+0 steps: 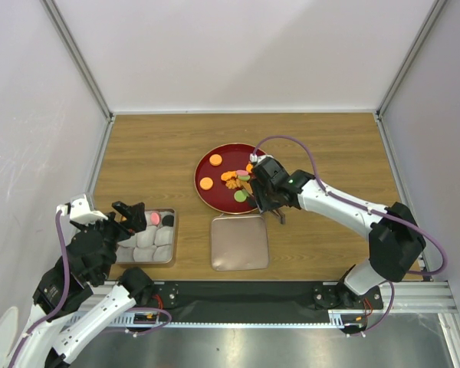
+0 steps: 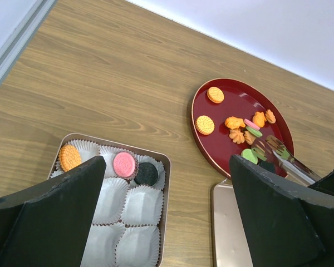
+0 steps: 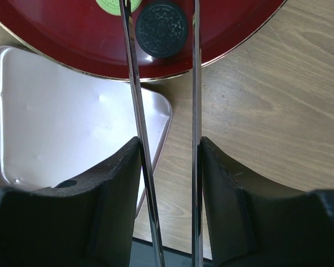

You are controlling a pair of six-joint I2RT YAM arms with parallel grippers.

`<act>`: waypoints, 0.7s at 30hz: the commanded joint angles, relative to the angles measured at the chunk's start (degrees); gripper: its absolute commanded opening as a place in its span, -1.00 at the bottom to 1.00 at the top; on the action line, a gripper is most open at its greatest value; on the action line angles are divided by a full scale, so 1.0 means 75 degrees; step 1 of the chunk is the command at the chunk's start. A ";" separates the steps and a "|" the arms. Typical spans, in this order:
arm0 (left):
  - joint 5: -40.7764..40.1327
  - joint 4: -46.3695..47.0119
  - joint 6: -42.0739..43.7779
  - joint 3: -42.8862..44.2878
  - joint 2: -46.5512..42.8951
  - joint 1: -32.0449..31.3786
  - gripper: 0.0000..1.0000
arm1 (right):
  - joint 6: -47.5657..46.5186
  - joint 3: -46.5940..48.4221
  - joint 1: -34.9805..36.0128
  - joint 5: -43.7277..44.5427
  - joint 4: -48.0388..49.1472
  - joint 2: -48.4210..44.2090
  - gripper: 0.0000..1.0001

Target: Pack the cookies

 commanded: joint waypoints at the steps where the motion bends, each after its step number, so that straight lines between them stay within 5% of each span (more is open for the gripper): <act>1: 0.0048 0.0218 0.0070 -0.0059 0.0163 0.0031 1.00 | -0.0089 -0.0054 -0.0142 -0.0017 0.0272 -0.0200 -0.03; 21: 0.0048 0.0206 0.0070 -0.0059 0.0151 0.0032 1.00 | -0.0053 0.0215 -0.0225 0.0029 -0.0103 -0.0902 -0.13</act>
